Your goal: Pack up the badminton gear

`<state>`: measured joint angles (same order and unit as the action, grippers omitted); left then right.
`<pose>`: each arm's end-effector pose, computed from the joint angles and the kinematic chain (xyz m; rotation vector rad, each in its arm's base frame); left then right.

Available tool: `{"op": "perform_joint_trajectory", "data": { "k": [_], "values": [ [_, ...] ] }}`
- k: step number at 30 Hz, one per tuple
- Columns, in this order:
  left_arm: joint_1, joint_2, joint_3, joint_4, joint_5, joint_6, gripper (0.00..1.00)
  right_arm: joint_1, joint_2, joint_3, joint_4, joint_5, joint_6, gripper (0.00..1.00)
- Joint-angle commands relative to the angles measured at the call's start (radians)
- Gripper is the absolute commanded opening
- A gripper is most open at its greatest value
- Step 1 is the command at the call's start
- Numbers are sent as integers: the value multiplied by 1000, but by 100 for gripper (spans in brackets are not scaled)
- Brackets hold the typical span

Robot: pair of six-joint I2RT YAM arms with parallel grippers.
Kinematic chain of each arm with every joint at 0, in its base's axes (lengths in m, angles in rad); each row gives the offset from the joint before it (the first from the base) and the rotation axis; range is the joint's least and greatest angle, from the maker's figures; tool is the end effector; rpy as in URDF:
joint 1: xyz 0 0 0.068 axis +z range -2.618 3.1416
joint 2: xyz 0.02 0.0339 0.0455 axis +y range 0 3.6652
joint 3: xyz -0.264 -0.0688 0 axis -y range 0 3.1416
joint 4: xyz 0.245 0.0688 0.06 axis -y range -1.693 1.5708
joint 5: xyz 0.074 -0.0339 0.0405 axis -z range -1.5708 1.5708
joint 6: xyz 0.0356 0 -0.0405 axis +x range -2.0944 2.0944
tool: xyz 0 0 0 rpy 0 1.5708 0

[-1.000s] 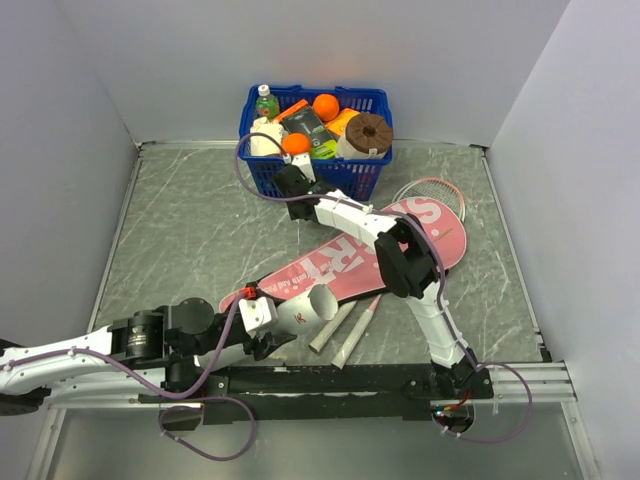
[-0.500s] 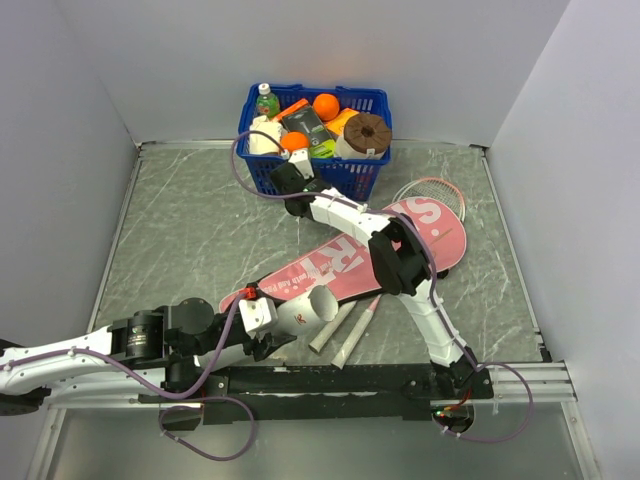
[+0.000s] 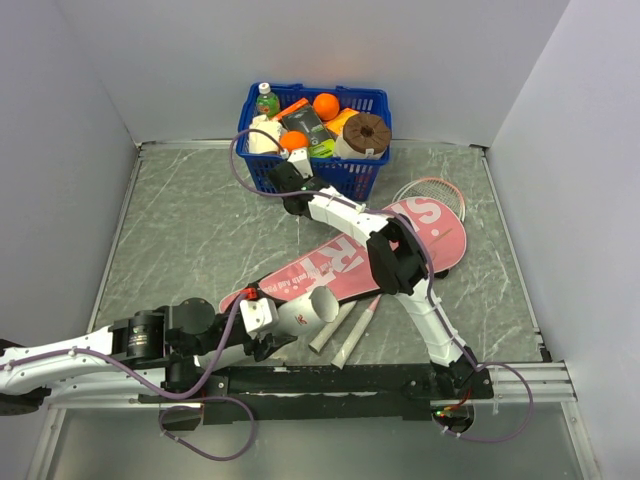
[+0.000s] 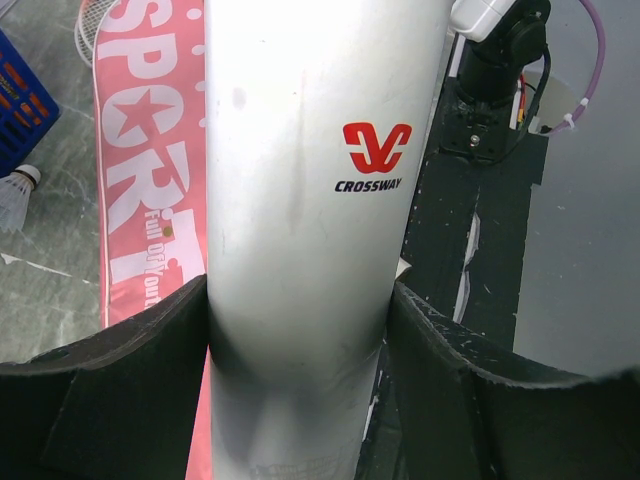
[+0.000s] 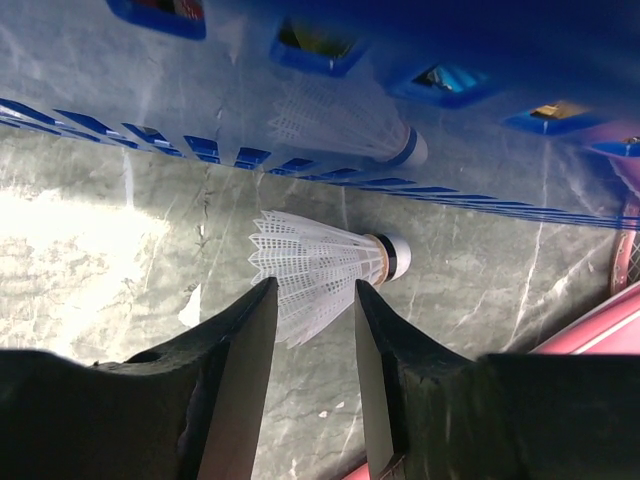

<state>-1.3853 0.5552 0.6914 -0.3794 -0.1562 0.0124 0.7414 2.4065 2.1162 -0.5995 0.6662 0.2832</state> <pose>0.0306 -0.1328 0.3191 1.1258 1.5194 -0.8215 0.4072 0.3430 0.1987 -0.2398 2.2302 -0.2848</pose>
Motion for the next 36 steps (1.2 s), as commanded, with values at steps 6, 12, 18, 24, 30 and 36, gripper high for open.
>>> {"op": "perform_joint_trajectory", "data": {
  "k": [6,12,18,24,30,36],
  "values": [
    [-6,11,0,39,9,-31,1,-62,98,41,-106,-5,-58,37],
    [-6,18,0,39,7,-29,1,-68,82,4,-98,-4,-59,30],
    [-6,20,0,39,7,-32,1,-66,62,-39,-88,24,-59,24],
    [-6,35,2,36,4,-32,1,-66,63,-38,-89,35,-59,0],
    [-6,41,-3,36,-6,-26,1,-56,-3,-156,-37,26,-30,0],
    [-6,48,-1,36,-20,-25,1,-8,-191,-381,52,10,22,0]
  ]
}}
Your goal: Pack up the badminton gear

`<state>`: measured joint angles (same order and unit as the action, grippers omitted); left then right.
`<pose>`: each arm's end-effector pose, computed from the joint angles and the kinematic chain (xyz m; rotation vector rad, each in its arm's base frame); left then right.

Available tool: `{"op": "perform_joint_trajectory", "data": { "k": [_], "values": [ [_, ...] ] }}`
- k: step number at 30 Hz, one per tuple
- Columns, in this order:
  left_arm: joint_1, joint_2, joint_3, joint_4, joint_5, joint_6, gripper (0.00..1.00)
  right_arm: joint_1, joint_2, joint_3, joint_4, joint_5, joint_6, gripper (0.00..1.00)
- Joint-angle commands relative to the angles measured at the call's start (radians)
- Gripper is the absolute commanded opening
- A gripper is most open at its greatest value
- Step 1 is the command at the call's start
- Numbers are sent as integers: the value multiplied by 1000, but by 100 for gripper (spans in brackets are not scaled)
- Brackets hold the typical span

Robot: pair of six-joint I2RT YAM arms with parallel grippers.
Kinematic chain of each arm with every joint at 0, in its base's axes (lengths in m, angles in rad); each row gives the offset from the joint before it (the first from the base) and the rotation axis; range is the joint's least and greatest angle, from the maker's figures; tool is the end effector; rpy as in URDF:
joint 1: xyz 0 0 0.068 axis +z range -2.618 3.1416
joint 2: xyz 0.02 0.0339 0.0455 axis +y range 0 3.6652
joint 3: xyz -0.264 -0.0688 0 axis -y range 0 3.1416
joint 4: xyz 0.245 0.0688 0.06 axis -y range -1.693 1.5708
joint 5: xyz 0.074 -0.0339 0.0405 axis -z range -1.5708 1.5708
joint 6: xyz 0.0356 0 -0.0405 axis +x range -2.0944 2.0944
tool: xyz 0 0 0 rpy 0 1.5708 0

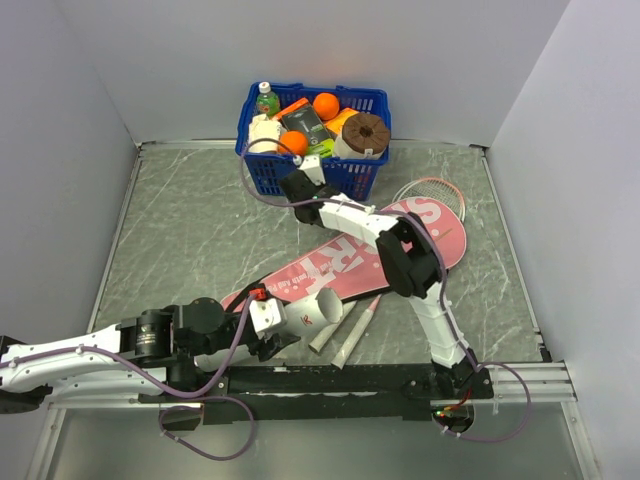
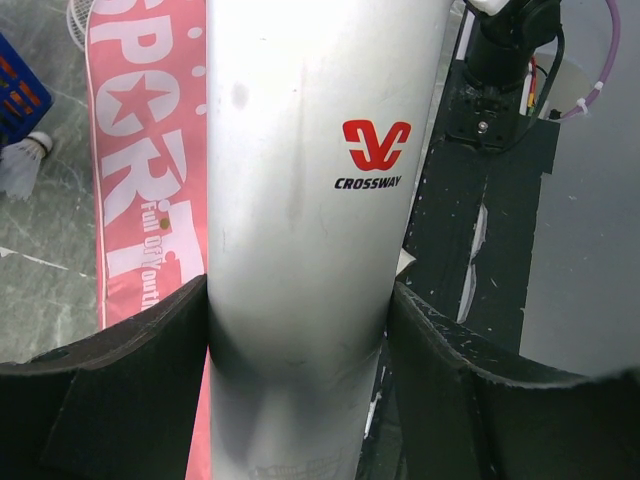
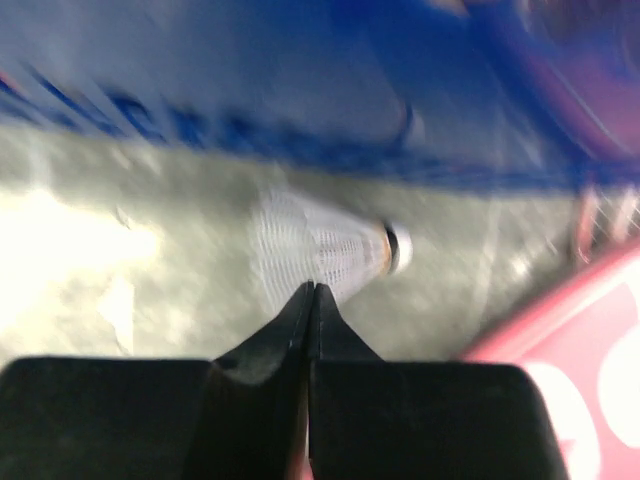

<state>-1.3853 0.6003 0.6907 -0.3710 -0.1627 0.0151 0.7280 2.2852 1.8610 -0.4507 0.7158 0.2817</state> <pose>0.0325 -0.1420 0.3143 1.1481 1.5455 -0.7937 0.3930 0.3190 0.1894 -0.1948 2.1996 -0.3324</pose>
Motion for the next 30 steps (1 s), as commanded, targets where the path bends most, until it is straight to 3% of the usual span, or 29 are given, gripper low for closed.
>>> {"op": "perform_joint_trajectory", "data": {
  "k": [1,12,13,16,17,24,30],
  "values": [
    [-6,1,0,29,-14,-26,1,13,-88,-161,-95,-39,34,0],
    [-6,10,3,30,-40,-33,1,83,-328,-344,-75,-42,76,0],
    [-6,12,3,30,-40,-30,1,85,-329,-329,-92,-45,80,4],
    [-6,15,1,30,-49,-29,1,96,-343,-338,-111,-24,96,44],
    [-6,15,0,30,-52,-30,1,99,-348,-345,-106,-22,97,48],
    [-6,18,-3,32,-73,-29,3,96,-349,-394,-77,40,80,58],
    [-6,24,-6,34,-80,-29,4,56,-293,-398,32,92,-48,65]
  ]
}}
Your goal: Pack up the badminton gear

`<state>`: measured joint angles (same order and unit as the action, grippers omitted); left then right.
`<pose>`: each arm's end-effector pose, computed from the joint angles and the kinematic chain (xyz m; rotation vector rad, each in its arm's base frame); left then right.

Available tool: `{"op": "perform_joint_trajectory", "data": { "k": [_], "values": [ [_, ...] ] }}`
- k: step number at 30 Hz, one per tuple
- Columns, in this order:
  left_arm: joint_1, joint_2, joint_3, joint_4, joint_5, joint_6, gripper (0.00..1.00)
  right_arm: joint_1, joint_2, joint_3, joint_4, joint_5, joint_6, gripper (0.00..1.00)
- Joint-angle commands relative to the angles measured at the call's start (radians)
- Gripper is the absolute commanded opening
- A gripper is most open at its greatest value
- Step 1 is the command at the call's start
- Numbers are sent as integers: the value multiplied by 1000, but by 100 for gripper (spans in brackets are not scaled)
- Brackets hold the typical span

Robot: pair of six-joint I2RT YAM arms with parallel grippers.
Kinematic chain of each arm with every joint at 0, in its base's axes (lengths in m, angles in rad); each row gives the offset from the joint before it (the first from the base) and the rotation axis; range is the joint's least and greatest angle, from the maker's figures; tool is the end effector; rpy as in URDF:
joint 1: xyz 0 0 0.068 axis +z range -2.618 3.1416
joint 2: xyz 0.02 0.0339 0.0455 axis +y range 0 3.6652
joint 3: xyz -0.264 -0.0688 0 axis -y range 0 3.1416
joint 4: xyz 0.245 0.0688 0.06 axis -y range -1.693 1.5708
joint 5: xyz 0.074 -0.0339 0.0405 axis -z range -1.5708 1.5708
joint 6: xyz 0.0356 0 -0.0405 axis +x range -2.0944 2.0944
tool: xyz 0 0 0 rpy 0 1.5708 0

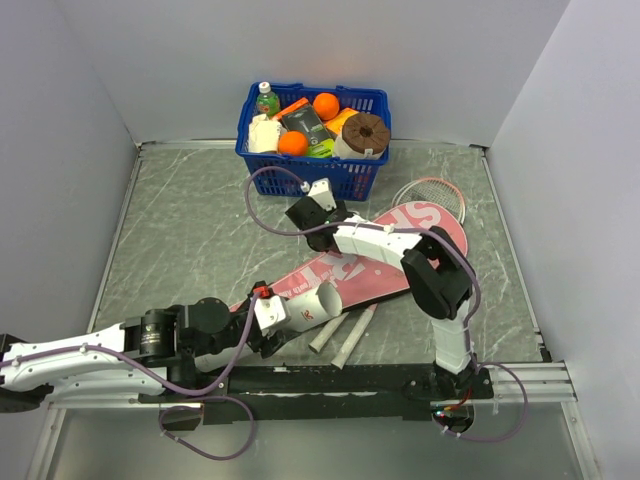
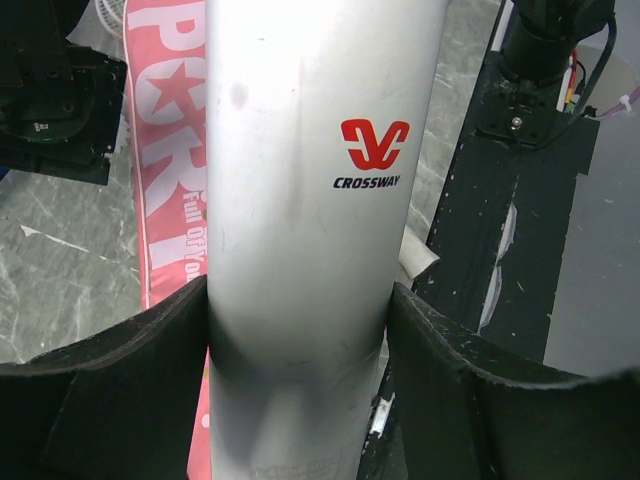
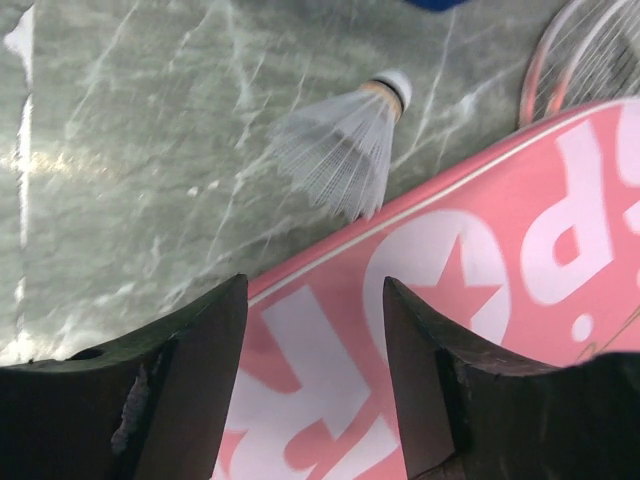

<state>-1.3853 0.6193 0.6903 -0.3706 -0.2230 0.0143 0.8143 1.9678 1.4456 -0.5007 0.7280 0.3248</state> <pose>0.0352 -0.1450 0.3119 1.1169 1.5732 -0.7314 0.3033 0.2868 0.2009 -0.3154 2.2695 -0.3857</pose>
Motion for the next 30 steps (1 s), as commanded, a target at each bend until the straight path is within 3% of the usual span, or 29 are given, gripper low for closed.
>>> {"op": "perform_joint_trajectory", "data": {
  "k": [1,11,20,23,27,30],
  "values": [
    [-6,5,-6,33,-21,-28,4,-33,35,25,90,85,-107,65],
    [-6,19,-8,32,-29,-27,3,-83,103,36,232,80,-268,64],
    [-6,25,-12,33,-36,-25,2,-113,169,67,272,31,-317,57],
    [-6,25,-12,33,-39,-25,2,-115,177,72,274,43,-317,42],
    [-6,36,-12,36,-41,-25,2,-115,155,46,303,82,-317,14],
    [-6,40,-9,35,-47,-27,2,-110,117,29,307,111,-317,3]
  ]
}}
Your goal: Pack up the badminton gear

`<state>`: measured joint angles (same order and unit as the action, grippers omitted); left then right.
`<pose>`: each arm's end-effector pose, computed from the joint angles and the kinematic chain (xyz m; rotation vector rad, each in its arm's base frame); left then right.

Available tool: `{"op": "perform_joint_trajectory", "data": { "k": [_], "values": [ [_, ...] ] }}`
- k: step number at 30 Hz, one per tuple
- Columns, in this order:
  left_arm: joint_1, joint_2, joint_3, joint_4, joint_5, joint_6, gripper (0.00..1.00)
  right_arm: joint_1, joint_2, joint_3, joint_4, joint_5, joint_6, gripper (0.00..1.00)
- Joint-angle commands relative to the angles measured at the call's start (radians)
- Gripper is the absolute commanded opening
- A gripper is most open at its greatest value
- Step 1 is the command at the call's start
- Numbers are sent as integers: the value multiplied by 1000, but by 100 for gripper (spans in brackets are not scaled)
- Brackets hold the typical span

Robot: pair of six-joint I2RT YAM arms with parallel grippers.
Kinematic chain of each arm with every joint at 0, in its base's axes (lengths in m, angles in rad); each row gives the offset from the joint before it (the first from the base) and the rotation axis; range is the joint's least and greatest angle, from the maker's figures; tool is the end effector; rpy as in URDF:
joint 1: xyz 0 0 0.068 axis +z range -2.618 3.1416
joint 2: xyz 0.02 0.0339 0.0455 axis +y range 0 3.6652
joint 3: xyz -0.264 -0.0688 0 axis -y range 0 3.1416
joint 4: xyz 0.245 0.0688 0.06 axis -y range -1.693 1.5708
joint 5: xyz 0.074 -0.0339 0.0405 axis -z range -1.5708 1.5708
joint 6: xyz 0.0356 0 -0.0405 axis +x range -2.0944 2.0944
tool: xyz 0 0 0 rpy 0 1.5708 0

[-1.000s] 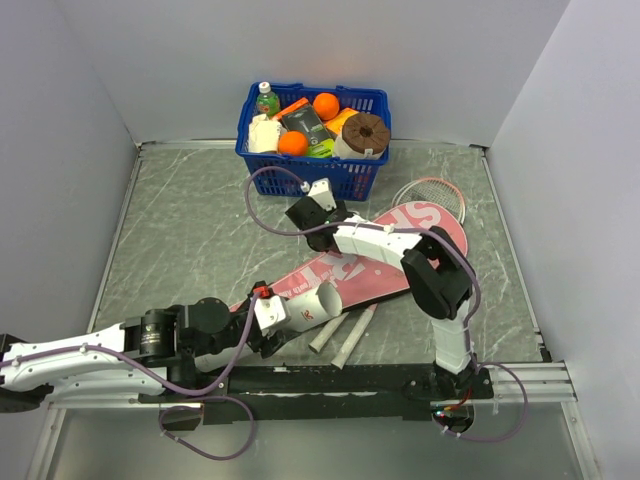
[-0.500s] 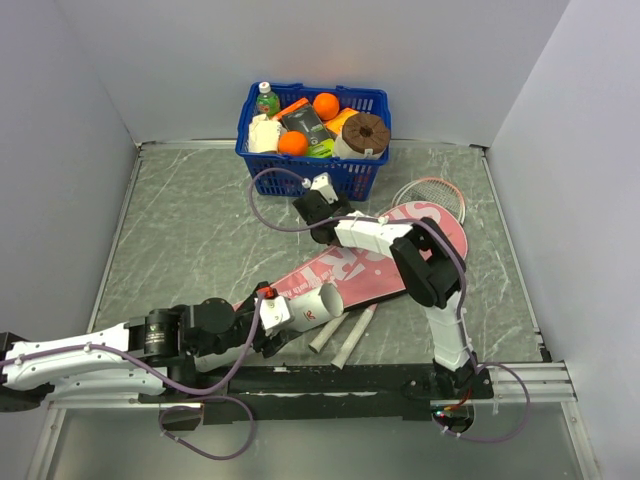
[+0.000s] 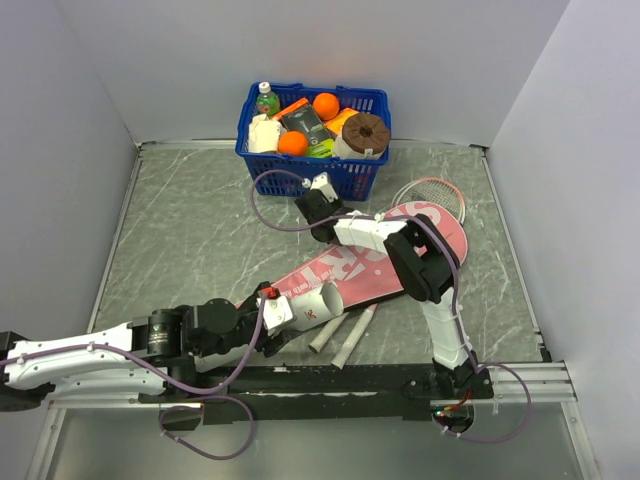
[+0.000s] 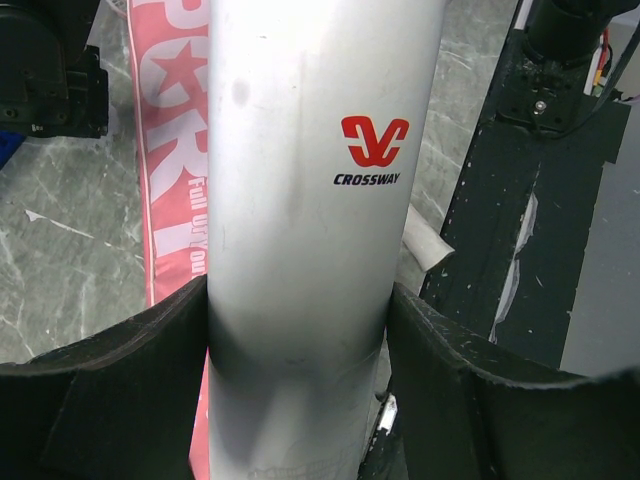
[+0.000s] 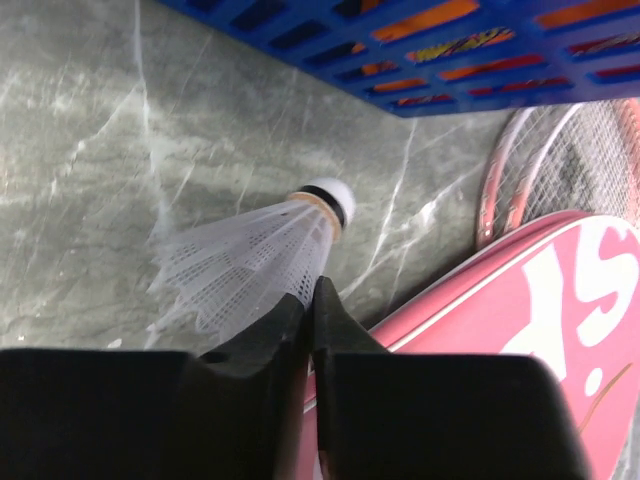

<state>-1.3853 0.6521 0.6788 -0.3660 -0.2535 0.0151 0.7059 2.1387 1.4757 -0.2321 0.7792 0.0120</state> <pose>0.0375 -0.1514 0.3041 1.1225 1.6051 -0.6808 0.3618 0.2756 0.1551 -0.4485 2.1716 -0.5728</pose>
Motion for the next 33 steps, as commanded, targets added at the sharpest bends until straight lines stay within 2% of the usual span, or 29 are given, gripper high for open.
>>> {"op": "perform_joint_trajectory", "data": {
  "k": [1,6,10,15,22,26,27,29,33],
  "values": [
    [-4,9,4,30,-24,-26,2,7,-65,-6,40,66,-4,0],
    [-6,4,5,32,-56,-29,1,32,-174,-22,-56,72,81,0],
    [-6,12,5,30,-92,-29,1,33,-308,-26,-200,16,215,0],
    [-6,102,21,22,-131,-26,1,29,-491,-72,-366,-77,298,0],
    [-6,251,77,24,-208,132,1,29,-827,-173,-533,-221,329,0],
    [-4,267,55,85,-267,249,1,23,-1049,-256,-572,-366,321,0],
    [-4,265,50,97,-251,272,1,21,-1126,-271,-582,-438,312,0],
    [-3,242,35,104,-213,289,1,21,-1183,-285,-651,-495,312,0],
    [-3,161,-15,131,-107,287,1,20,-1336,-337,-685,-714,301,0]
  ]
}}
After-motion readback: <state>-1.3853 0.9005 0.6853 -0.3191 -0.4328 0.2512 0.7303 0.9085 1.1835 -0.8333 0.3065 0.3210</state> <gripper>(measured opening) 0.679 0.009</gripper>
